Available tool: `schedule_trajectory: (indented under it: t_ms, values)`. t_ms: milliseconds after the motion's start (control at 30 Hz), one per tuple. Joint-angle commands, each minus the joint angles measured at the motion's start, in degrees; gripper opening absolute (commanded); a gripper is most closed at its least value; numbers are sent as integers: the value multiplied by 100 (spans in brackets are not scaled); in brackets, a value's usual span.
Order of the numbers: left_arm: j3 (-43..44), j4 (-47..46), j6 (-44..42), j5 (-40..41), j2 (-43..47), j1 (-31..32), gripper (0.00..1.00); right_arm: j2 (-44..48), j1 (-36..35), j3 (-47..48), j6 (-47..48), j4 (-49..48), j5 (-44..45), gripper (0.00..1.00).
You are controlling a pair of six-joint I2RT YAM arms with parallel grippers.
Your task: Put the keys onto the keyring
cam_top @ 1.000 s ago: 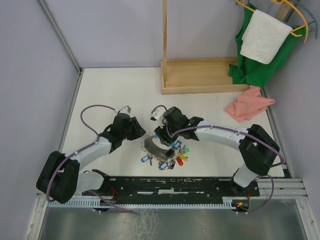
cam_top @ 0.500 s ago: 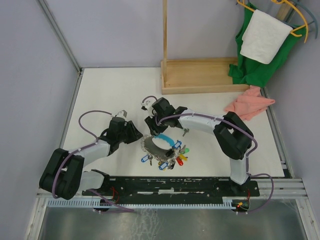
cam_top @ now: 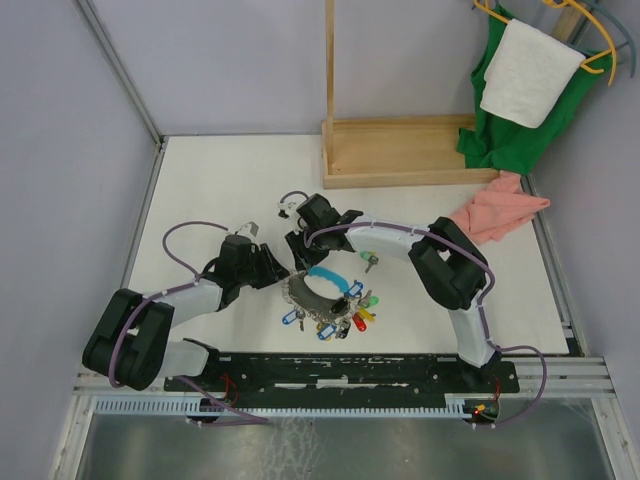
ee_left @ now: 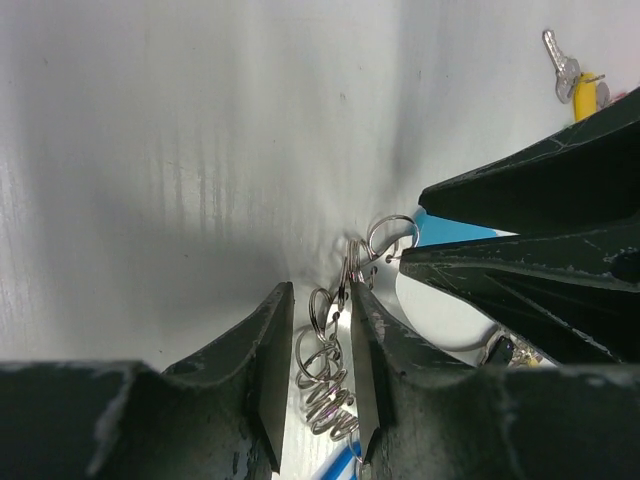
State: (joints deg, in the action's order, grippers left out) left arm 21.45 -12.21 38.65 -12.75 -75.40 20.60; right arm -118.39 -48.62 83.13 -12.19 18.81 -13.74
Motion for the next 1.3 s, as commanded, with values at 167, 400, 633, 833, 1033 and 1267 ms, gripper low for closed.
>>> schedule_trajectory:
  t_ms: [167, 400, 633, 833, 1033, 1267]
  values:
    - [-55, -375, -197, -277, -117, -24, 36, -142, 28, 303, -148, 9, -310, 34]
    - [-80, -458, -144, -393, -172, -17, 35, -148, 37, 320, -117, 57, -377, 30]
    - [-97, -514, -82, -429, -274, -21, 34, -175, 39, 326, -142, -15, -549, 23]
    - [-97, -568, -42, -492, -370, -20, 32, -193, 36, 317, -97, 4, -436, 21]
    - [-102, -510, -64, -493, -269, -22, 32, 54, 37, 198, 63, 9, -387, 9]
    - [96, -149, -280, -309, 208, -28, 33, 626, 76, 130, 664, 394, -230, 1]
